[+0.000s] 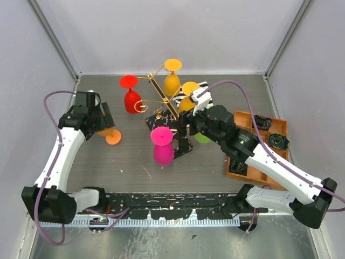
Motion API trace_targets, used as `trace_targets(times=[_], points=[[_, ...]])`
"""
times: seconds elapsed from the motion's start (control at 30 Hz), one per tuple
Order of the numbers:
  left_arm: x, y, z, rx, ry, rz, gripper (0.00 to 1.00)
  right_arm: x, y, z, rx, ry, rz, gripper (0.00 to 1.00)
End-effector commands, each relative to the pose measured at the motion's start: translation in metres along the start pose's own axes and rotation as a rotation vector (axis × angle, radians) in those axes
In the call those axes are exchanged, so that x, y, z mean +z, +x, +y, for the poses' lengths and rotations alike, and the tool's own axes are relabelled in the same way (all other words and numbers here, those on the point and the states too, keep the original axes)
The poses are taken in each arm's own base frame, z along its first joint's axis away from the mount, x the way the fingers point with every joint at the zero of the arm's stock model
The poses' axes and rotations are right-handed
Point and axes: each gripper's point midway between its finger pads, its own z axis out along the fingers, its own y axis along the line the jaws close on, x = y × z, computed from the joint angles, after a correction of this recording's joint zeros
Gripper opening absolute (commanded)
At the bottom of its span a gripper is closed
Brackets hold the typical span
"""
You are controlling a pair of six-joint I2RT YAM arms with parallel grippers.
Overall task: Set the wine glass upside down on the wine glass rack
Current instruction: Move the wine glass to the center of the board.
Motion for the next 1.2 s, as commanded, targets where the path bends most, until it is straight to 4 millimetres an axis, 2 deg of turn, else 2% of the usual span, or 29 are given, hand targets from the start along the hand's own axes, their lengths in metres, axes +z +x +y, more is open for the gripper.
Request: trace_targets(times=[0.0,0.17,0.37,0.7,0.9,1.17], points=[[-0.02,0.029,-0.015,0.062,0.037,0.044,0.84,-0.003,0.035,-0.011,0.009,0.048,0.118,0.71],[-0.038,0.056,-0.023,0.109,0.073,0.072,0.84,-0.001,0.038,-0.013,0.008,0.054,0.124,0.7],[-0.051,0.093,-0.04,0.16,0.126,0.112,0.84,0.001,0.039,-0.013,0.004,0.058,0.13,0.71],[-0.053,0.132,-0.076,0.296,0.15,0.15,0.85,0.001,0.041,-0.018,0.002,0.081,0.136,0.71],[-0.047,0.146,-0.079,0.335,0.123,0.166,0.86,-0.001,0.041,-0.018,0.002,0.082,0.136,0.71],[-0.05,0.161,-0.07,0.333,0.115,0.173,0.87,-0.008,0.037,-0.019,0.002,0.085,0.123,0.71]])
